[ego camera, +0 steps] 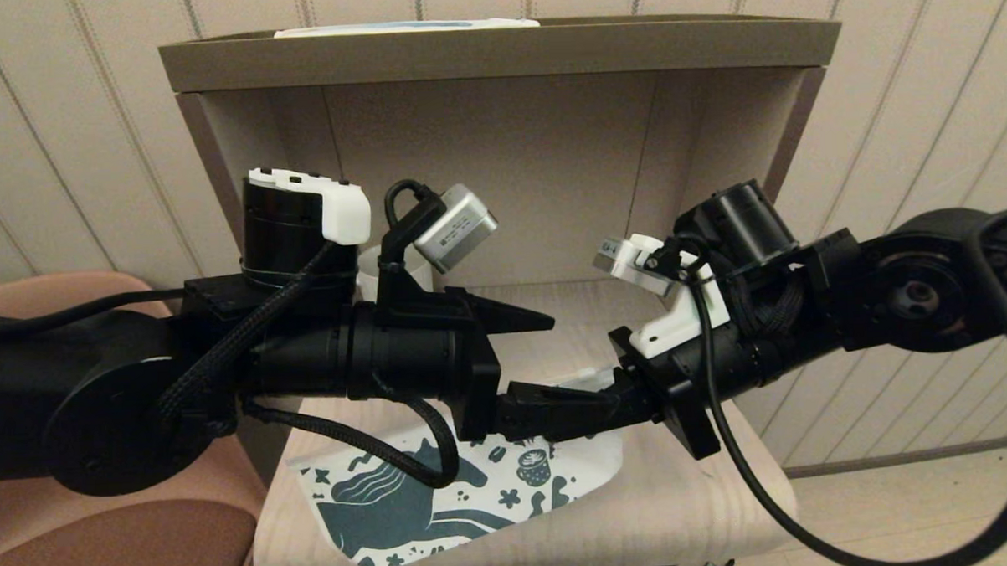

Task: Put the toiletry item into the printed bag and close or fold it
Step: Close the strorage bag and place it on the desk

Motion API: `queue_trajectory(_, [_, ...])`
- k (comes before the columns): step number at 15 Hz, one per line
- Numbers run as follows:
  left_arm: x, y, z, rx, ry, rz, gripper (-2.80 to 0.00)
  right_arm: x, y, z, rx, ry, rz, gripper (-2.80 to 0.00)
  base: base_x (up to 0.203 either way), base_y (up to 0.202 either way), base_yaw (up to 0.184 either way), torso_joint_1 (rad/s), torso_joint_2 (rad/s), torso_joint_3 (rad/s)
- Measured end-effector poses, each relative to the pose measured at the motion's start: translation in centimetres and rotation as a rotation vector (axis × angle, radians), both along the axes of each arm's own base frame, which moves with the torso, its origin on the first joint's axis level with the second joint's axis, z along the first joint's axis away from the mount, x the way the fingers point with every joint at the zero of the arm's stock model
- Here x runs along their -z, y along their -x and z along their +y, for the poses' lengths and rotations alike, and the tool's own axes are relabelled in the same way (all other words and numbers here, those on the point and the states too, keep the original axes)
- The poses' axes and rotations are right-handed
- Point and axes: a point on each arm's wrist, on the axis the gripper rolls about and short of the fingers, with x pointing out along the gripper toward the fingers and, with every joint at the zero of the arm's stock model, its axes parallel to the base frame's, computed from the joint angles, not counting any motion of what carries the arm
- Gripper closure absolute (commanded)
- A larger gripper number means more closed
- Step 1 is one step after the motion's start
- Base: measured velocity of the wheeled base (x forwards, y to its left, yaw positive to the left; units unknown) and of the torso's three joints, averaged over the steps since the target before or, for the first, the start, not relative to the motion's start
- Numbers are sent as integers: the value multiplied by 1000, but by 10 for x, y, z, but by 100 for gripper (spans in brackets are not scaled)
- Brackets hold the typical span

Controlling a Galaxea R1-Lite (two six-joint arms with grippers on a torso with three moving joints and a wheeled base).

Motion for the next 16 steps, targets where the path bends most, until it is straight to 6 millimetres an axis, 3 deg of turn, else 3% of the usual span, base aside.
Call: queue_trajectory(16, [2,-1,-1,2,-5,8,-280,1,0,1,-1,2,-3,0,0,0,0,0,0,0])
